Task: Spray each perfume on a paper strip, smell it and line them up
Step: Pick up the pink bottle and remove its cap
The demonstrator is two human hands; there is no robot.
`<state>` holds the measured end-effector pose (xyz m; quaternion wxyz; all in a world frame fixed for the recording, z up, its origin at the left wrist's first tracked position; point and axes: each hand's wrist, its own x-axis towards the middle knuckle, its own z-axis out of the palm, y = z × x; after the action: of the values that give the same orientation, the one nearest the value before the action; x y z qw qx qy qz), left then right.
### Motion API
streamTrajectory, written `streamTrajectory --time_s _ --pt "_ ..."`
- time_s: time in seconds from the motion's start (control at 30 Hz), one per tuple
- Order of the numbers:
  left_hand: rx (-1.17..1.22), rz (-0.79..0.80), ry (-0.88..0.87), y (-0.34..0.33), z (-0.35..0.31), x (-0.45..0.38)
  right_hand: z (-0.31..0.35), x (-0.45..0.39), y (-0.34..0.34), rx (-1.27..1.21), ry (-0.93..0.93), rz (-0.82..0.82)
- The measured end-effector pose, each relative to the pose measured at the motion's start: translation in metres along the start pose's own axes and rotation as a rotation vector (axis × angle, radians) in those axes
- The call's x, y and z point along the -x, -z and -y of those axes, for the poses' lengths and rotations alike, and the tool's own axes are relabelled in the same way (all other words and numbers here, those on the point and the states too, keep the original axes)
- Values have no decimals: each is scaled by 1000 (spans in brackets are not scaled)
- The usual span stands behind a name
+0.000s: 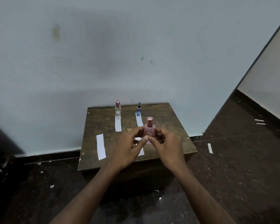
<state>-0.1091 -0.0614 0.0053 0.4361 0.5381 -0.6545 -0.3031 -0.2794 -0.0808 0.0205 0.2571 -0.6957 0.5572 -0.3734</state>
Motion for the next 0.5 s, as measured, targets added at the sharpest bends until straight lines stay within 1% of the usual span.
streamTrajectory --time_s 0.07,0.17,0.27,0.33,0.43,0.5 --pt "25 -23 9 0 -2 4 6 8 0 -29 22 -16" --pt "63 -82 33 6 -1 8 15 11 -1 -26 69 14" --pt "96 -144 39 16 0 12 22 11 -4 -85 51 21" --pt "47 -160 16 21 0 15 28 11 -3 -165 42 5" --pt "-28 -140 -7 24 1 15 35 8 -4 -305 17 -11" --pt "-63 -129 -19 24 2 17 36 7 -7 -314 0 -35"
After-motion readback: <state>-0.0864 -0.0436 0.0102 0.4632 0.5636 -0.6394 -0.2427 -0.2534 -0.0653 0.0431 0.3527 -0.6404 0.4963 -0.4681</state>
